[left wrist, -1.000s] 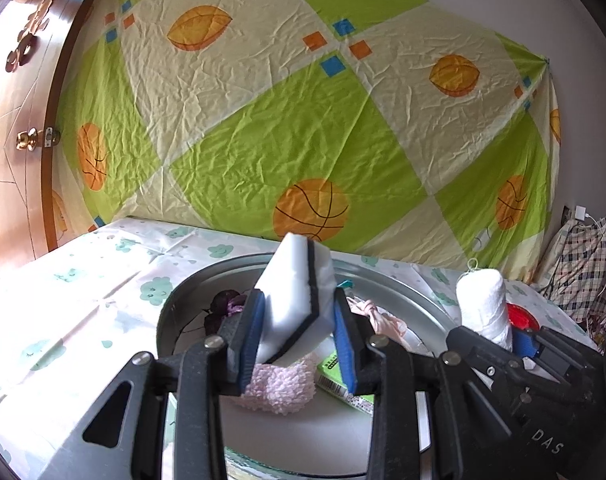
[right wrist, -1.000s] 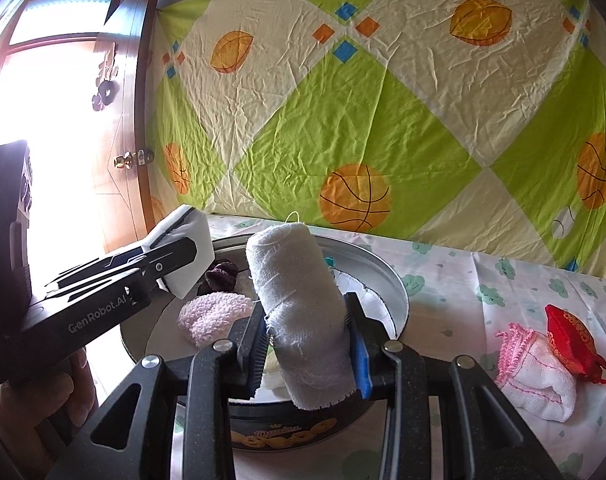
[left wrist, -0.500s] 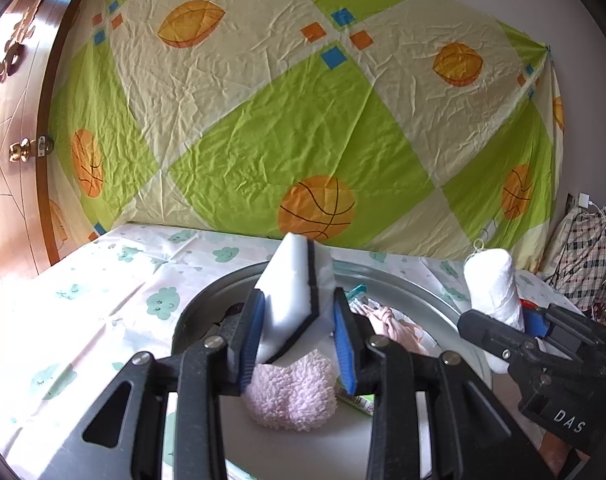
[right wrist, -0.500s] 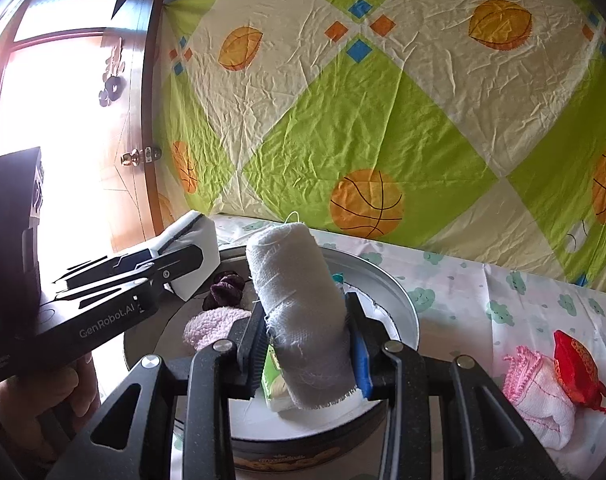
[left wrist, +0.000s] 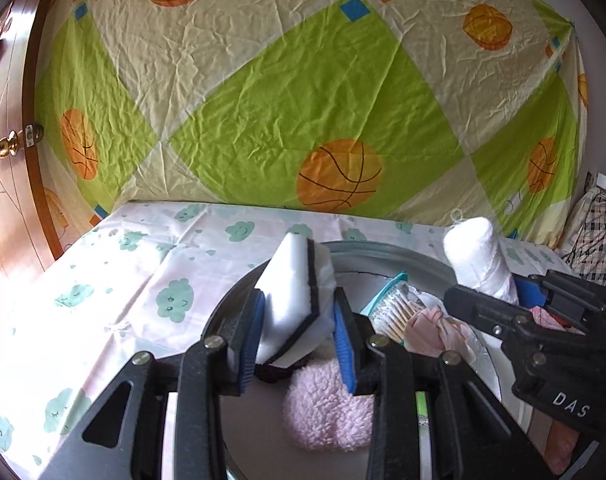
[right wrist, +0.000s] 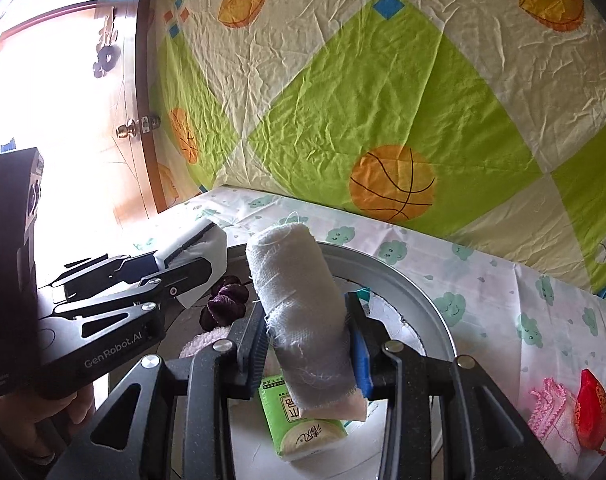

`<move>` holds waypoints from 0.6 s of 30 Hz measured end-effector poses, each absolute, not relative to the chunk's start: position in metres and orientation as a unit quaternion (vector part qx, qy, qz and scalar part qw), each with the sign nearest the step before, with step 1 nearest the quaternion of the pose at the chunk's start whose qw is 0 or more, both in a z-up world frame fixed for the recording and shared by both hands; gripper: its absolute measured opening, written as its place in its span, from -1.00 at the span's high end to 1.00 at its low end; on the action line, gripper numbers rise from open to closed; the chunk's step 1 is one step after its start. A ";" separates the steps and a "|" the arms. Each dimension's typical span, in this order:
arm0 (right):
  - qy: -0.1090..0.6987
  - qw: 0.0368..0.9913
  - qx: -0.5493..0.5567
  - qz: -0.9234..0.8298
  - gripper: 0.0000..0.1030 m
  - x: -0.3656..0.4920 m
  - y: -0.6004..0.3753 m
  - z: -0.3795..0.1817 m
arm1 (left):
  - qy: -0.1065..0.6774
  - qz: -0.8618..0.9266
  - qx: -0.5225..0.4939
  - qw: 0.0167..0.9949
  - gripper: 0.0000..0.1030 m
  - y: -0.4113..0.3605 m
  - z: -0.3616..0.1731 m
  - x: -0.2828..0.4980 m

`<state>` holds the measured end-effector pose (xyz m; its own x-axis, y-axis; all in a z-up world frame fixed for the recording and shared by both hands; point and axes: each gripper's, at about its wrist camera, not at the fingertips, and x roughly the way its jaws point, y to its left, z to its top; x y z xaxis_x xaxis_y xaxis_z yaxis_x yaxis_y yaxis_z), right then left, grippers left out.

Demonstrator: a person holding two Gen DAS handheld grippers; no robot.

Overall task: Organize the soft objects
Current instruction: 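Open the left gripper to drop the sponge while the right drops the gauze roll into the tin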

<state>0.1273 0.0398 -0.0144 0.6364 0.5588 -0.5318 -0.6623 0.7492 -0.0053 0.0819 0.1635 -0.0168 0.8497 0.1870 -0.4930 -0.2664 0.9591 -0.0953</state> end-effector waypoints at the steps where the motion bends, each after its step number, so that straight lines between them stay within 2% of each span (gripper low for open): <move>1: 0.260 0.898 -0.101 0.340 0.26 0.128 0.042 -0.016 | 0.250 0.119 -0.077 0.958 0.33 0.163 -0.018 0.083; 7: 0.268 0.895 -0.103 0.340 0.26 0.134 0.047 -0.021 | 0.260 0.124 -0.071 0.955 0.33 0.161 -0.023 0.086; 8: 0.269 0.895 -0.101 0.341 0.25 0.135 0.047 -0.022 | 0.261 0.124 -0.071 0.955 0.24 0.161 -0.024 0.086; 10: 0.270 0.893 -0.095 0.347 0.18 0.136 0.047 -0.021 | 0.261 0.125 -0.070 0.955 0.24 0.160 -0.024 0.086; 12: 0.265 0.895 -0.089 0.347 -0.07 0.135 0.045 -0.020 | 0.260 0.128 -0.068 0.955 -0.01 0.159 -0.024 0.086; 13: 0.263 0.896 -0.084 0.348 -0.16 0.135 0.044 -0.018 | 0.258 0.131 -0.066 0.955 -0.26 0.158 -0.023 0.085; 14: 0.260 0.897 -0.080 0.348 -0.26 0.133 0.041 -0.017 | 0.255 0.133 -0.068 0.955 -0.41 0.159 -0.023 0.083; 15: 0.254 0.901 -0.077 0.344 -0.35 0.132 0.038 -0.014 | 0.251 0.140 -0.069 0.955 -0.47 0.159 -0.022 0.082; 18: 0.241 0.907 -0.073 0.338 -0.43 0.126 0.031 -0.008 | 0.242 0.143 -0.077 0.957 -0.60 0.161 -0.019 0.076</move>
<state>0.1265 0.0307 -0.0075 0.6557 0.5771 -0.4869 -0.6476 0.7614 0.0304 0.0757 0.1614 -0.0193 0.8424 0.2360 -0.4844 -0.3107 0.9472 -0.0788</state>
